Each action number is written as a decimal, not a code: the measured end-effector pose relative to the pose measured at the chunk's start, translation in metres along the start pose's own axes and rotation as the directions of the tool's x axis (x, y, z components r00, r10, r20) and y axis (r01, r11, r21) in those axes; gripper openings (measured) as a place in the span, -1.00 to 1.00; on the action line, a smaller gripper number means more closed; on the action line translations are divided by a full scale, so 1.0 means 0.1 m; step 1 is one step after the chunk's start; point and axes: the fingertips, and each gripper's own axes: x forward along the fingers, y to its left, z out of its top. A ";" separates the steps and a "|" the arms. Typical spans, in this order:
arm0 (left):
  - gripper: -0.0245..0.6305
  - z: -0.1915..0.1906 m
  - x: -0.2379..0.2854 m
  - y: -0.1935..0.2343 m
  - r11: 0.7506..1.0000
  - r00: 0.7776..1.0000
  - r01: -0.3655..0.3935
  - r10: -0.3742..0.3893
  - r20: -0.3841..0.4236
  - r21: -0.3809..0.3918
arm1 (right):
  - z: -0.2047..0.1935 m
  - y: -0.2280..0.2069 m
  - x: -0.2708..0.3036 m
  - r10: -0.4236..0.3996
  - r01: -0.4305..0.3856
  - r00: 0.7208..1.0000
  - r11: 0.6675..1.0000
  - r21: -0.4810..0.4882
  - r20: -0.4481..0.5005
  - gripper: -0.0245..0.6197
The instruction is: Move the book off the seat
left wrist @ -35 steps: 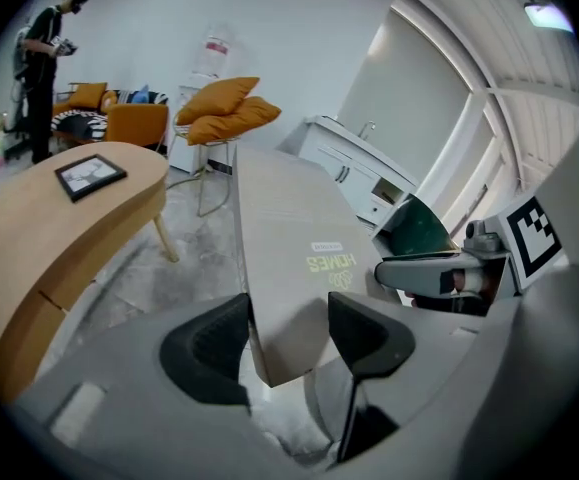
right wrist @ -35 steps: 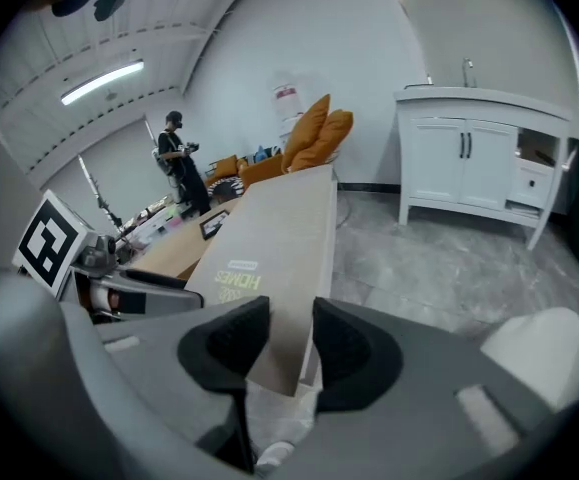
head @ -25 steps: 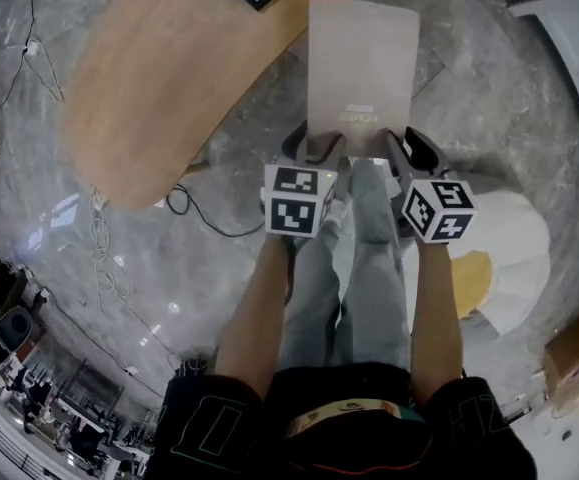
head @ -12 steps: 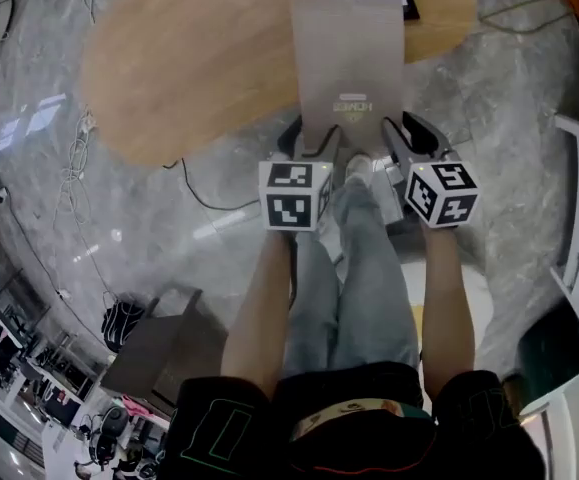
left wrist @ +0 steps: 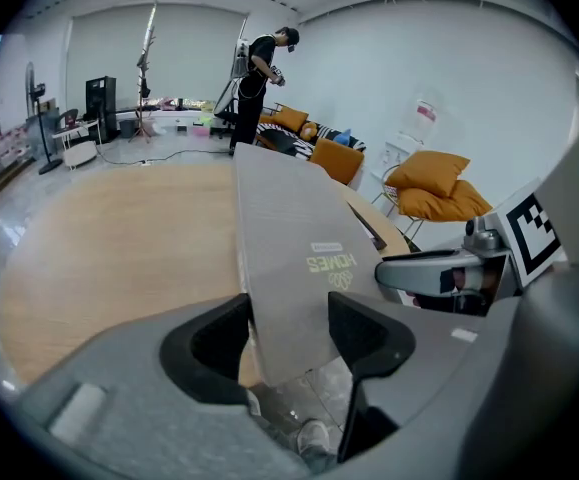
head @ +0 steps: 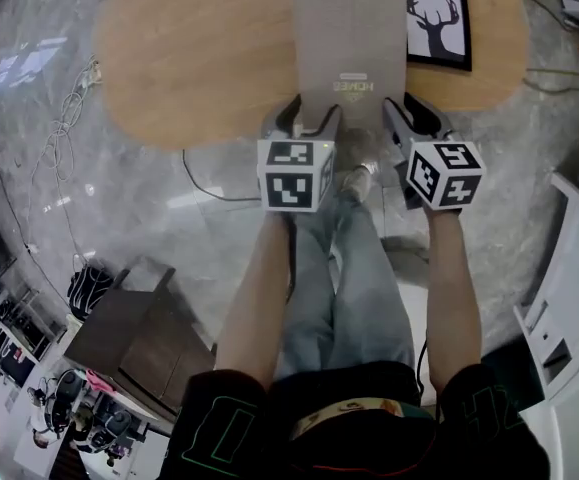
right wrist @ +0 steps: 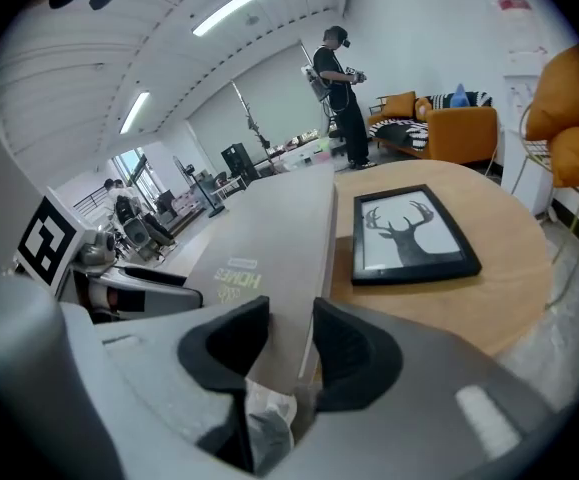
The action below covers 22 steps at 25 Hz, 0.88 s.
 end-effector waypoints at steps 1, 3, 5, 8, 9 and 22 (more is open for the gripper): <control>-0.12 0.03 0.03 0.08 1.000 1.000 -0.004 0.004 0.001 -0.012 | 0.04 0.01 0.09 0.003 -0.003 1.000 1.000 -0.007 -0.006 -0.50; -0.12 0.10 0.13 0.26 1.000 1.000 -0.007 0.007 -0.001 -0.028 | 0.14 0.04 0.29 0.002 -0.003 1.000 1.000 -0.020 -0.018 -0.50; -0.12 0.21 0.24 0.47 0.999 1.000 -0.008 0.008 -0.004 -0.037 | 0.28 0.07 0.52 0.001 -0.002 1.000 1.000 -0.028 -0.029 -0.50; -0.12 0.37 0.39 0.74 0.999 1.000 -0.005 0.004 -0.020 -0.051 | 0.44 0.10 0.83 0.002 -0.003 0.999 1.000 -0.021 -0.043 -0.50; -0.12 0.41 0.43 0.81 0.998 1.000 0.000 -0.002 -0.028 -0.058 | 0.49 0.10 0.91 0.001 -0.002 0.999 1.000 -0.016 -0.046 -0.50; -0.10 0.82 0.80 1.29 0.987 0.997 0.055 -0.061 -0.040 -0.151 | 1.03 0.03 1.48 -0.078 0.070 0.989 0.995 -0.068 -0.127 -0.45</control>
